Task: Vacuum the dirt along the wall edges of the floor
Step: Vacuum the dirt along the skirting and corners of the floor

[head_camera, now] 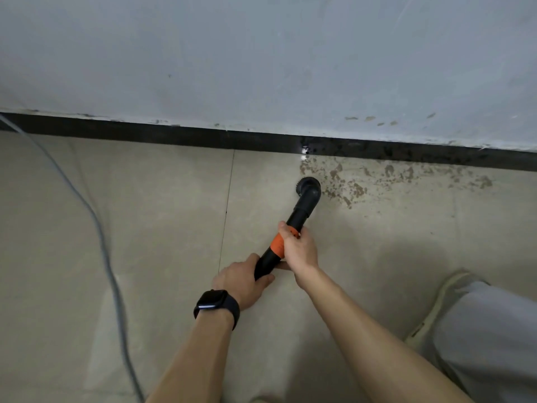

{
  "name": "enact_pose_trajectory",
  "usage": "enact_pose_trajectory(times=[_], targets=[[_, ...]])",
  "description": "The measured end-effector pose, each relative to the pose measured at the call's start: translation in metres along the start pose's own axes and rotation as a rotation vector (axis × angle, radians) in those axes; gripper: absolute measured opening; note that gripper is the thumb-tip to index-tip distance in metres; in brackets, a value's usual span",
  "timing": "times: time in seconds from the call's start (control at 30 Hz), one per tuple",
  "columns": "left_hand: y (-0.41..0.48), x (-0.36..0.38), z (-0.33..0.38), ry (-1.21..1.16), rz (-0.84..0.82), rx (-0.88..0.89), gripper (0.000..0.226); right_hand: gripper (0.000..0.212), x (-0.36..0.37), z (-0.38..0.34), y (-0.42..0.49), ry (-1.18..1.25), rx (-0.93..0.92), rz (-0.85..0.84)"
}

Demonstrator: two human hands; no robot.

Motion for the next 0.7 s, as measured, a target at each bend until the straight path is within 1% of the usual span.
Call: enact_pose_trajectory(times=[0.13,0.33,0.4,0.53,0.6,0.7], targets=[[-0.002,-0.003,0.002,0.033,0.055,-0.007,0.040,0.039,0.003,0.000,0.006,0.017,-0.013,-0.011],[0.014,-0.024,0.013,0.136,-0.042,0.020,0.041,0.035,-0.003,-0.012,0.013,0.125,0.030,-0.083],[0.018,-0.028,0.014,0.151,-0.042,0.031,0.042,0.034,-0.003,-0.016,0.015,0.119,0.019,-0.080],[0.021,-0.021,0.013,0.059,0.030,0.005,0.042,0.033,0.000,-0.017,0.024,0.077,-0.016,-0.075],[0.022,-0.015,0.015,-0.007,0.063,-0.013,0.040,0.031,-0.004,-0.014,0.031,0.060,-0.065,-0.072],[0.021,-0.009,0.021,-0.123,0.089,-0.052,0.039,0.041,-0.010,-0.015,0.038,0.026,-0.129,-0.073]])
Point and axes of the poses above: each hand's wrist, its own y-axis towards the middle knuckle, its own x-axis out of the palm, z = x × y, the point moved 1 cm from there along y, towards the middle knuckle, and after that the axes turned 11 degrees about -x, right-handed, at the moved point
